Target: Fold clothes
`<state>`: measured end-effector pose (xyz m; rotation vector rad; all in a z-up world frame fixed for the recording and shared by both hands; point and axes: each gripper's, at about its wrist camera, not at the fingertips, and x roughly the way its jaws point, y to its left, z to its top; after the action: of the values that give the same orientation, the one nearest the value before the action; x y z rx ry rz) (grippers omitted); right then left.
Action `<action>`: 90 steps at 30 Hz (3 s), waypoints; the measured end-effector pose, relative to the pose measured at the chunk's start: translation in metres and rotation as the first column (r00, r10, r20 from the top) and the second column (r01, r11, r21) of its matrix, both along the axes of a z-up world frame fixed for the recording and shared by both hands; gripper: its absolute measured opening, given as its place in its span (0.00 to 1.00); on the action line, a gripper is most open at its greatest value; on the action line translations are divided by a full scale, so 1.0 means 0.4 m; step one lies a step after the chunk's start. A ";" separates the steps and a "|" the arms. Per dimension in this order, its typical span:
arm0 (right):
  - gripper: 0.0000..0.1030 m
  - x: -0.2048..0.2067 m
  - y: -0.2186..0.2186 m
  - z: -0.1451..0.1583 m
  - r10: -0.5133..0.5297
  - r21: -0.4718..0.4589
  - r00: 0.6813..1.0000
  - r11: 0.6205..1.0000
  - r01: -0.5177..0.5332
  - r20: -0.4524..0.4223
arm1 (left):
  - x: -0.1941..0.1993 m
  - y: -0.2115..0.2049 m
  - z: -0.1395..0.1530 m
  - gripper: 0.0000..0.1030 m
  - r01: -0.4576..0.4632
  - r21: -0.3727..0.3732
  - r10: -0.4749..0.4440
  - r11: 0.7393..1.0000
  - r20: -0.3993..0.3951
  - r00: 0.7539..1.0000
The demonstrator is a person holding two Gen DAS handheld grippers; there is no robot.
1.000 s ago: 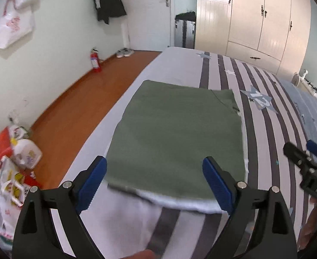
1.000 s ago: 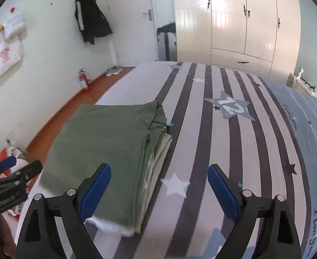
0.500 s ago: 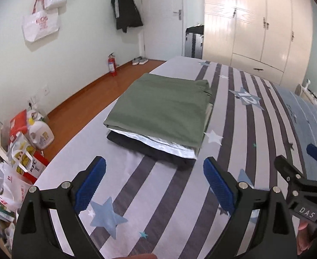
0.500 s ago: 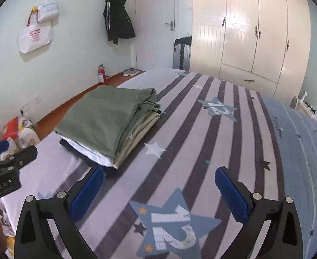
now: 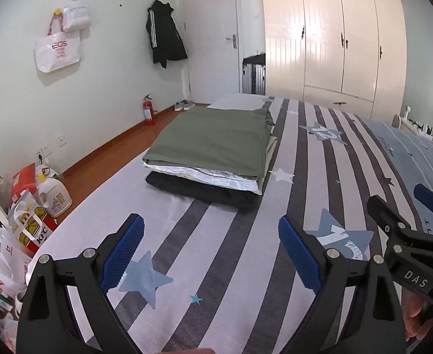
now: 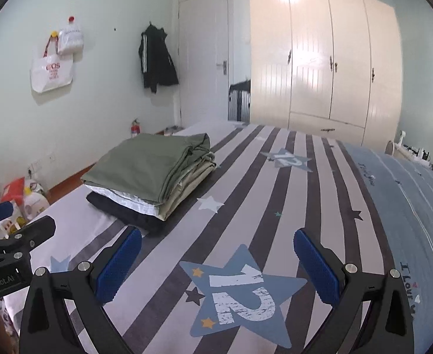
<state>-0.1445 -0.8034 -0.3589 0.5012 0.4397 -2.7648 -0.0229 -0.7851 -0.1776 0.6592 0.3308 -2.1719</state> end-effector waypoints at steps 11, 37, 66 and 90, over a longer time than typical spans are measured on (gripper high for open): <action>0.99 0.065 -0.023 0.010 0.080 0.007 0.996 0.997 -0.080 -0.047 | 0.067 0.043 0.025 0.93 -0.088 -0.006 0.087 0.996 -0.060 0.994; 0.99 0.056 0.016 0.086 0.016 -0.017 1.000 1.000 -0.016 -0.009 | 0.024 0.074 0.105 0.95 -0.039 -0.013 0.038 0.999 -0.031 0.999; 0.99 0.071 0.023 0.113 0.037 -0.026 0.999 0.999 -0.038 -0.035 | 0.023 0.104 0.127 0.95 -0.039 -0.024 0.037 0.999 -0.066 0.997; 0.99 0.087 0.045 0.126 0.048 -0.035 0.998 0.998 -0.050 -0.045 | 0.023 0.125 0.138 0.95 -0.047 -0.034 0.044 0.998 -0.080 0.996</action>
<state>-0.1098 -0.7853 -0.3086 0.4156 0.4066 -2.7358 -0.0137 -0.7352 -0.1224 0.5412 0.3441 -2.1596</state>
